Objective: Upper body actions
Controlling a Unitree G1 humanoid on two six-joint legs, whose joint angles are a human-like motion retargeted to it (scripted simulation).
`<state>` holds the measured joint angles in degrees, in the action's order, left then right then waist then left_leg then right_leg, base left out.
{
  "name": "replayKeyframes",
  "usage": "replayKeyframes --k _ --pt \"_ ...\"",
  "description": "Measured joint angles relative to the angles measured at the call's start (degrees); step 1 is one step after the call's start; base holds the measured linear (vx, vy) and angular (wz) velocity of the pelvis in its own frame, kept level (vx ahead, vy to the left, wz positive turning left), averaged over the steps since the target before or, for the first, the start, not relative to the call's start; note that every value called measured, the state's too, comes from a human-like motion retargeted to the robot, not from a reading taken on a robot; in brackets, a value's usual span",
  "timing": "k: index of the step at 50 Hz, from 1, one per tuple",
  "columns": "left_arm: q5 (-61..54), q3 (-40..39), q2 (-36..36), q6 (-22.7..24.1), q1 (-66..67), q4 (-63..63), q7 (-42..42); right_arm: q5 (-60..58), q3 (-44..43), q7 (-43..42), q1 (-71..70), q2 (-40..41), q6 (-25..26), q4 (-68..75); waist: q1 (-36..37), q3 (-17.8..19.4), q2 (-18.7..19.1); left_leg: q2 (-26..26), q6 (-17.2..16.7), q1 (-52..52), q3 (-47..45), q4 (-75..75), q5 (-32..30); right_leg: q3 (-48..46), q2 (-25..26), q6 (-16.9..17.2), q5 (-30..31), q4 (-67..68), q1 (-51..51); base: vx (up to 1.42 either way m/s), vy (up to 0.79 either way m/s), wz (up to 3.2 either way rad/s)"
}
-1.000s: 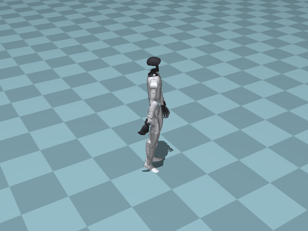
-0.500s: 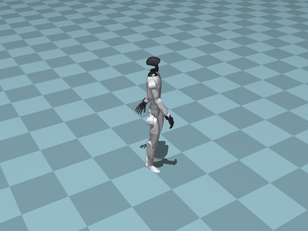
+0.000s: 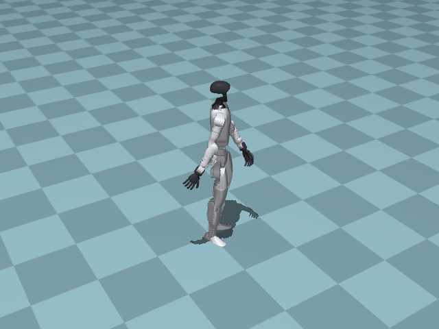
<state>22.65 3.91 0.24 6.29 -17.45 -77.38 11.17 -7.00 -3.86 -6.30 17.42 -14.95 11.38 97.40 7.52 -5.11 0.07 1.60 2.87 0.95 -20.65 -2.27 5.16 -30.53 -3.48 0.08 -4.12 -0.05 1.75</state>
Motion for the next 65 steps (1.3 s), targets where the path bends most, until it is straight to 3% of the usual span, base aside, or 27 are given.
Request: replayKeyframes --k 6,10,13,17,23,27,30,33,35,37,38,45,52,56,60,62,65 --pt "1.38 -6.81 3.67 -6.00 11.01 -17.10 -0.85 -15.85 11.22 15.01 -15.07 5.30 -4.26 -1.30 0.05 -0.15 0.43 0.01 -0.06 -1.25 -0.91 0.61 0.18 2.13 0.59 -0.27 0.13 0.39 -0.27 0.00 -0.01 -0.14" --pt "-7.29 -10.32 6.52 -12.52 23.39 -20.03 -6.74 -22.38 19.37 20.32 -21.01 9.70 -9.80 -16.64 0.06 0.20 0.55 -0.20 -0.34 -1.96 -2.53 1.05 0.46 4.01 0.90 -0.33 0.40 0.94 -1.15 0.01 -0.04 -0.36" --pt "-10.65 -14.56 7.26 -12.48 32.24 -20.03 -9.44 -23.25 23.48 24.29 -23.36 11.78 -15.04 -30.04 -0.43 0.10 0.55 -0.32 -0.53 -2.12 -3.28 1.32 0.60 4.67 1.18 -0.36 0.62 1.01 -1.70 0.02 -0.04 -0.23" --pt "-6.75 -20.85 8.10 -11.65 39.90 -20.03 -6.75 -18.78 27.73 27.27 -25.84 12.91 -20.18 -42.58 -0.60 0.06 0.59 -0.41 -0.67 -2.28 -3.81 1.49 0.75 5.00 1.33 -0.31 0.69 1.18 -2.04 0.00 0.00 -0.05" --pt "-4.98 -21.58 9.17 -14.88 41.31 -20.03 -4.19 -17.42 29.72 28.22 -25.26 11.55 -24.23 -47.87 -0.45 0.56 -0.01 -0.03 -0.49 -2.49 -2.13 1.10 0.65 3.60 1.07 -0.13 0.33 0.93 -0.66 0.03 0.00 0.21" --pt "-5.79 -21.36 8.25 -13.97 36.05 -20.03 -2.01 -23.05 28.88 25.47 -23.06 10.29 -23.21 -39.56 0.14 0.66 -0.69 0.38 -0.34 -2.41 -0.86 0.77 0.44 2.50 0.64 0.14 0.19 0.66 0.28 0.06 0.03 0.29" --pt "-7.24 -20.37 6.70 -12.05 29.71 -20.03 -0.33 -29.38 26.41 21.51 -22.67 10.53 -19.05 -24.98 1.11 0.88 -1.27 0.70 -0.19 -2.39 -0.31 0.50 0.37 1.74 0.29 0.40 0.25 0.44 0.86 0.06 0.04 -0.41" --pt "-8.30 -18.36 4.92 -11.75 23.88 -17.88 -1.44 -33.29 24.25 20.38 -22.76 9.71 -9.65 -8.87 20.34 2.08 -1.15 1.82 3.00 -3.22 -18.92 3.37 -0.34 19.72 3.70 -1.04 2.84 0.61 -1.25 0.05 0.04 -4.14" --pt "-7.80 -14.15 4.17 -11.93 19.40 -17.05 -3.85 -33.18 20.87 19.63 -22.26 8.04 -4.46 0.00 17.80 2.23 -1.42 0.99 1.71 -3.60 -14.56 2.61 -0.40 15.34 2.42 -0.48 2.38 0.39 -0.45 0.02 0.08 0.25" --pt "-5.33 -11.71 3.82 -11.06 15.52 -15.89 -4.60 -30.05 19.52 18.41 -18.25 5.69 -0.76 0.00 15.37 2.51 -1.74 1.62 2.30 -2.65 -12.03 1.66 -0.20 12.49 1.59 0.04 2.08 0.33 0.15 0.03 0.06 2.73" --pt "-4.02 -10.01 3.49 -10.63 13.73 -15.04 -4.65 -28.19 17.83 16.85 -16.45 4.70 0.02 0.00 6.01 2.18 -2.32 1.29 0.68 -1.82 -2.49 -0.38 0.25 3.02 -0.59 1.14 0.93 0.24 1.56 0.05 0.07 4.25" --pt "-2.20 -5.67 2.85 -4.90 8.81 -6.68 0.65 -22.81 3.90 11.37 -10.60 0.86 -6.00 -0.09 1.00 1.39 -2.11 2.38 2.04 -2.07 -2.99 0.29 0.96 2.71 -0.97 1.80 1.20 0.61 0.65 0.07 0.03 0.22" --pt "-3.27 -7.19 3.93 -3.72 7.67 -7.37 2.15 -12.51 -0.73 7.48 -12.34 1.52 -6.10 -1.44 -1.69 2.38 -1.36 1.87 2.33 -2.55 -6.18 0.80 2.03 6.67 -0.44 1.65 2.50 3.00 -2.71 -0.02 0.02 -0.65" --pt "-1.50 -8.68 6.02 -5.80 8.00 -11.74 3.32 -8.83 0.36 10.60 -13.60 5.22 -6.22 -4.82 -1.33 2.64 -1.15 0.70 1.98 -2.06 -9.94 1.61 2.05 10.78 0.65 1.10 1.70 6.68 -6.02 -0.12 -0.05 -0.96" --pt "0.39 -8.49 8.25 -8.42 9.99 -16.33 2.67 -10.28 4.66 13.95 -13.22 9.33 -6.25 -10.75 -2.31 2.88 -1.12 -0.09 1.74 -1.23 -11.19 2.01 1.49 9.79 2.95 -1.97 -1.03 8.57 -6.23 -0.12 -0.09 -0.28" --pt "0.74 -8.23 8.89 -9.56 11.31 -18.51 1.47 -15.94 8.00 13.15 -12.94 10.41 -6.41 -13.51 -4.71 3.38 -0.73 -0.20 1.85 -1.00 -9.50 1.98 0.96 9.47 4.00 -2.40 -1.09 8.66 -5.39 -0.12 -0.07 0.88" --pt "1.13 -8.99 9.17 -11.03 13.91 -20.03 0.01 -28.96 12.39 5.25 -13.05 9.83 -4.65 -16.13 -6.30 3.39 -0.51 -0.11 1.71 -0.81 -8.59 1.94 0.53 9.71 3.72 -1.30 -0.58 8.14 -4.05 -0.12 -0.07 0.38"
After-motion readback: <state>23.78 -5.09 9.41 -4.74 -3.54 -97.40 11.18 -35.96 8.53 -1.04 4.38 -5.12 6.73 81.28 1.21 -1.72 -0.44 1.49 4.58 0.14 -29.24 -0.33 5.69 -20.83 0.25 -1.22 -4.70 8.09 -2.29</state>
